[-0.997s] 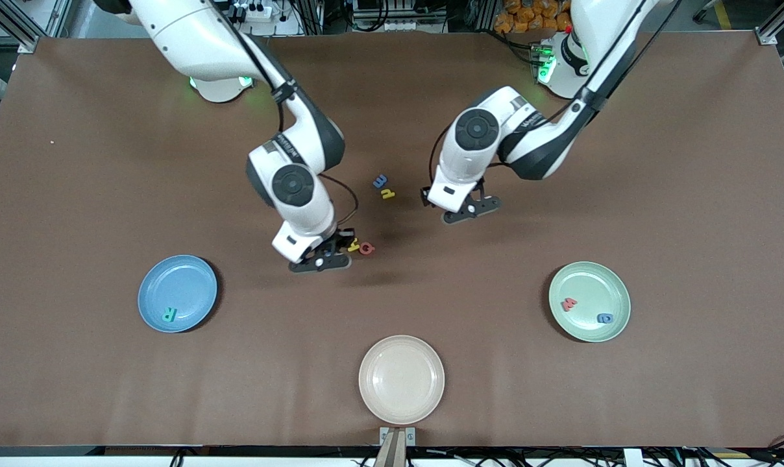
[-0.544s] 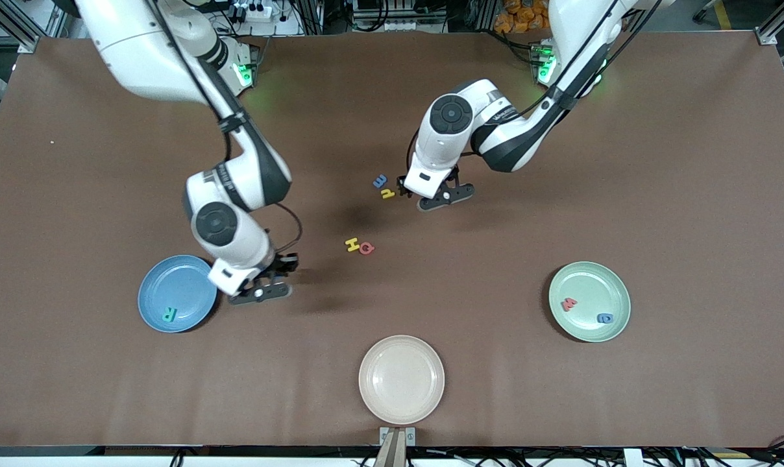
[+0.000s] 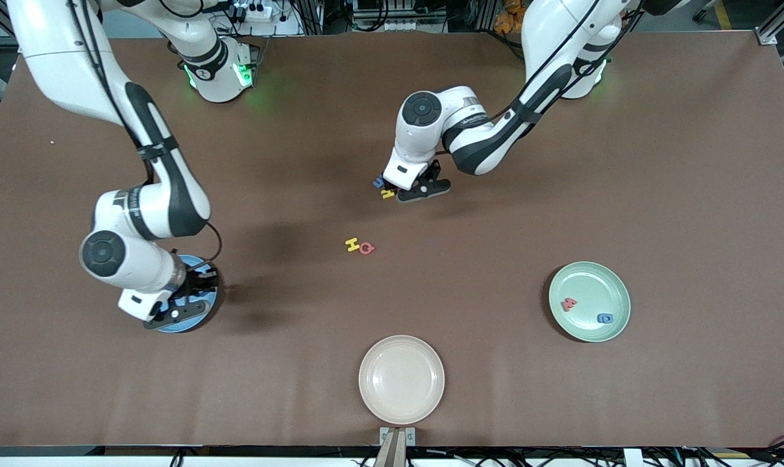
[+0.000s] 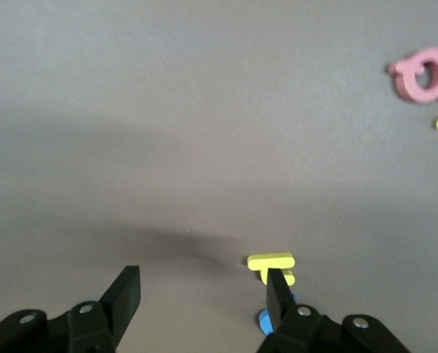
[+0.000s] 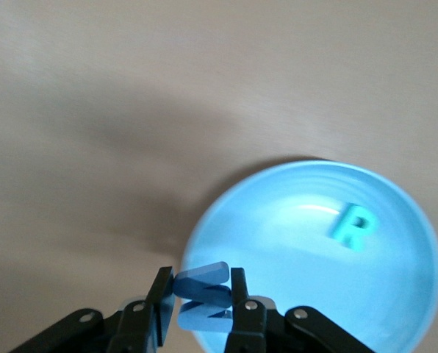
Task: Sort uppercase to blue plate, lowercase to green plate
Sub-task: 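Carry the W to the blue plate while the left gripper reaches letters, then release the W on the blue plate while the left gripper grasps yellow e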
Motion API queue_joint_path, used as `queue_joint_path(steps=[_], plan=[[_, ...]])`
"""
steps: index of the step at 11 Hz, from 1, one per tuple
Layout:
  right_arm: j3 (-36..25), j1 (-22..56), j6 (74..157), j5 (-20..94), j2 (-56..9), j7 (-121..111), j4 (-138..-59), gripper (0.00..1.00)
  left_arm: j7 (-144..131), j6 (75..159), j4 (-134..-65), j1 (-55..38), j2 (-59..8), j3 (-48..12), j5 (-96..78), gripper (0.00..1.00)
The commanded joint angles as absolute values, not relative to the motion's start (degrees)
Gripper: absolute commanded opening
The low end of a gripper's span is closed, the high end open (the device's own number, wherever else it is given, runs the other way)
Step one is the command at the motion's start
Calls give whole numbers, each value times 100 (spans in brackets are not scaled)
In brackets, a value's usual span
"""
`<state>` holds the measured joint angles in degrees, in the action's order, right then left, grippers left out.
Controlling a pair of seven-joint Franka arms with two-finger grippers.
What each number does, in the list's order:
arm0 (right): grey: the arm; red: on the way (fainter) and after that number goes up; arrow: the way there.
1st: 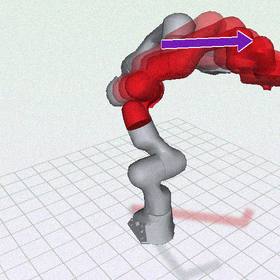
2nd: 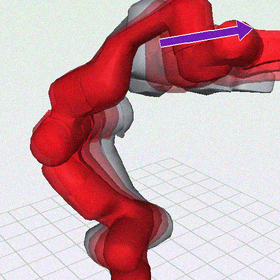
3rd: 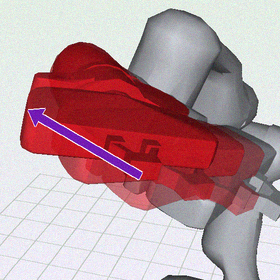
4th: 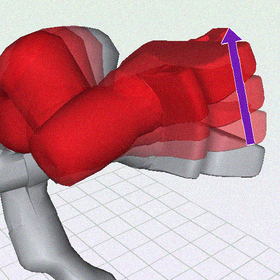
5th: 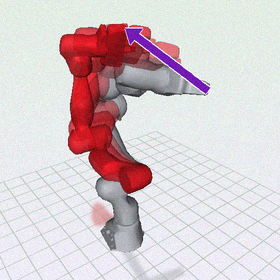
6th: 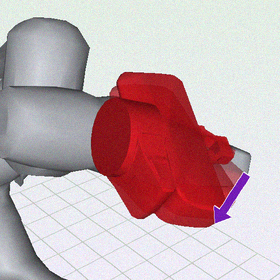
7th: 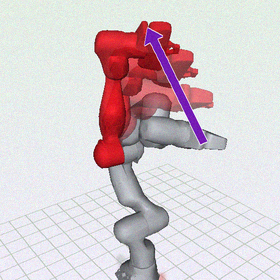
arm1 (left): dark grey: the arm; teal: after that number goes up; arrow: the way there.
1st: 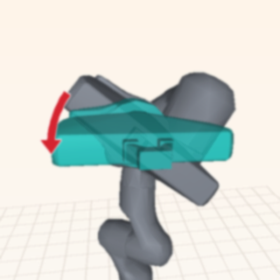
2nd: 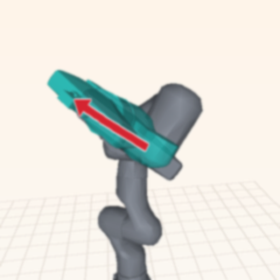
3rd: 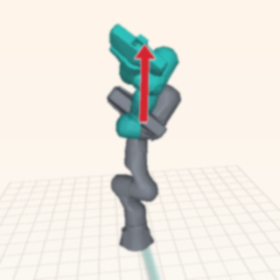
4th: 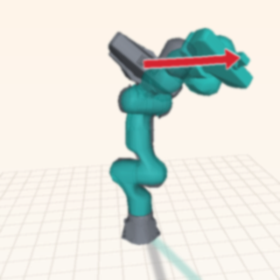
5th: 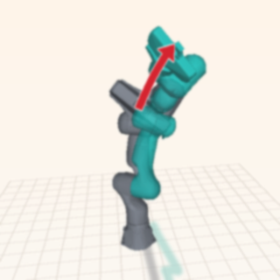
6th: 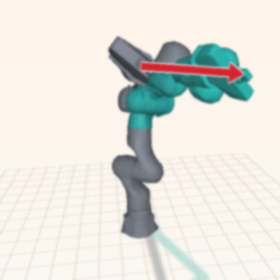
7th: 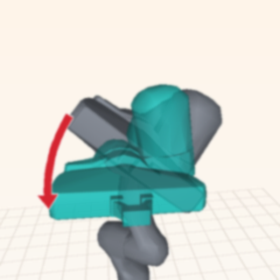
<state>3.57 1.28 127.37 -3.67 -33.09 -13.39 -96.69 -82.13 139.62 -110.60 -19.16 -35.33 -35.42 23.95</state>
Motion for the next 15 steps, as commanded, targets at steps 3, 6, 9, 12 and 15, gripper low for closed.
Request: queue_joint_path(steps=[3, 6, 9, 12, 15], plan=[[475, -272, 12691, -562, -3208, -1687, -9765, 0, -8402, 13957, -10425, -2573, -3955, -3061, 2628, 78], [483, -386, 12683, -536, -3243, -1661, -9782, 99, -8402, 13957, -10231, -2812, -4095, -2821, 2575, 78], [483, -422, 12709, -536, -3243, -1661, -9773, 100, -8411, 13957, -10029, -2892, -4192, -2804, 2531, 78], [483, -431, 12823, -501, -3252, -1652, -9730, 100, -8411, 13957, -10028, -2909, -4263, -2804, 2540, 77], [492, -448, 12823, -475, -3348, -1591, -9484, 100, -8420, 13957, -10028, -2936, -4298, -2804, 2531, 75]])
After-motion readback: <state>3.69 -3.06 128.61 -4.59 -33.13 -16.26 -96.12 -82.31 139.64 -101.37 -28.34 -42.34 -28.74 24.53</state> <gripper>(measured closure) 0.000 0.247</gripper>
